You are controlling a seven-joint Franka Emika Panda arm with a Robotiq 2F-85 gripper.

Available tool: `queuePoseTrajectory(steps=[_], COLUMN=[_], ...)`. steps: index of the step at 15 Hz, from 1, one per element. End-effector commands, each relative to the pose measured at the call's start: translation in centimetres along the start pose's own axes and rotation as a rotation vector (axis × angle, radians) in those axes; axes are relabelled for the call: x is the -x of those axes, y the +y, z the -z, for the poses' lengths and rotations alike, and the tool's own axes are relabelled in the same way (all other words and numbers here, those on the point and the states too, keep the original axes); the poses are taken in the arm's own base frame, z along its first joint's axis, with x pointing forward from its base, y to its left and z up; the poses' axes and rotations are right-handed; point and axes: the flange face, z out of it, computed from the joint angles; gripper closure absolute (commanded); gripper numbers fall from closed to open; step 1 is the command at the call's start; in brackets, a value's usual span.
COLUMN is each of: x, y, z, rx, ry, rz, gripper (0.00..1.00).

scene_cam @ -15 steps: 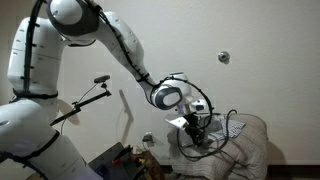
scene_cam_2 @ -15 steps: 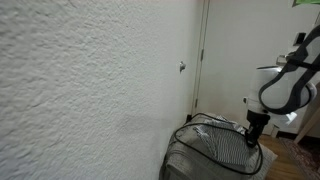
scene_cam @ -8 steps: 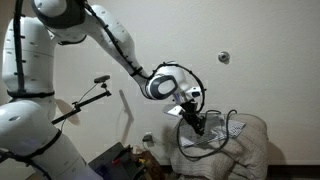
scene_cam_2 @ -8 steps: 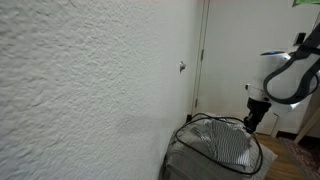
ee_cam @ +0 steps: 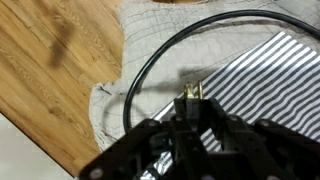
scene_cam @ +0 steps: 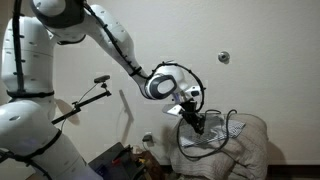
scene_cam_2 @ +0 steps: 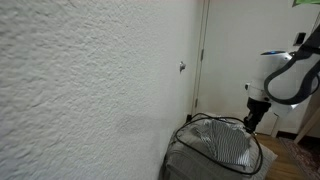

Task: Tie a knot using the black cable

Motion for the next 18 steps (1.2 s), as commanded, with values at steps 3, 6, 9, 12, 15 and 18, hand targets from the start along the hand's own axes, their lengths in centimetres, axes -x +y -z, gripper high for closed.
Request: queuePoseTrajectory(steps=[3, 6, 9, 12, 15, 18], x=[-1.8, -2.7, -3.3, -3.6, -3.9, -4.3], y=[0.5, 1.7, 3.0, 4.2, 4.8, 4.6], z=[1.1, 1.9, 1.9, 0.5, -1.6, -3.5], rx=[0.132, 0.187, 0.199, 0.182, 0.156, 0.111], ry=[0.017, 0.045, 0.05, 0.031, 0.001, -0.027], rz=[-0.061, -0.12, -0.17, -0.188, -0.206, -0.21], gripper=[0.93, 0.93, 0.93, 0.93, 0.93, 0.93])
